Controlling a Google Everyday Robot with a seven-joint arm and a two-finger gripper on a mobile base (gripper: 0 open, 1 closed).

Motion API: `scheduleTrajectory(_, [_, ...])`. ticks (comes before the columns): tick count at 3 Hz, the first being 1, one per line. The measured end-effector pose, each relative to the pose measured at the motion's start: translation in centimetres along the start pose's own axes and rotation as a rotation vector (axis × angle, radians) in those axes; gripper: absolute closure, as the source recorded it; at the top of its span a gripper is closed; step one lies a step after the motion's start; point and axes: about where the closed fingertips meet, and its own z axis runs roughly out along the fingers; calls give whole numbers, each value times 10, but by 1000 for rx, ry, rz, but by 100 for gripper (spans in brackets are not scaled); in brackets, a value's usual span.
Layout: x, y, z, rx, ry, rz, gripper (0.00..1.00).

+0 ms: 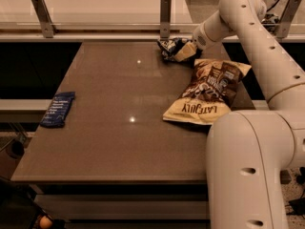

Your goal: Move blue chip bag near rxbar blueberry

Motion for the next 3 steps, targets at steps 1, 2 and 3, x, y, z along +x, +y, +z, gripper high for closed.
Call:
scheduleTrajectory(1, [0, 1, 3, -3, 2, 0, 87])
scheduleTrajectory(2, [0, 1, 3, -4, 2, 0, 100])
scheduleTrajectory(3, [0, 1, 3, -4, 2, 0, 100])
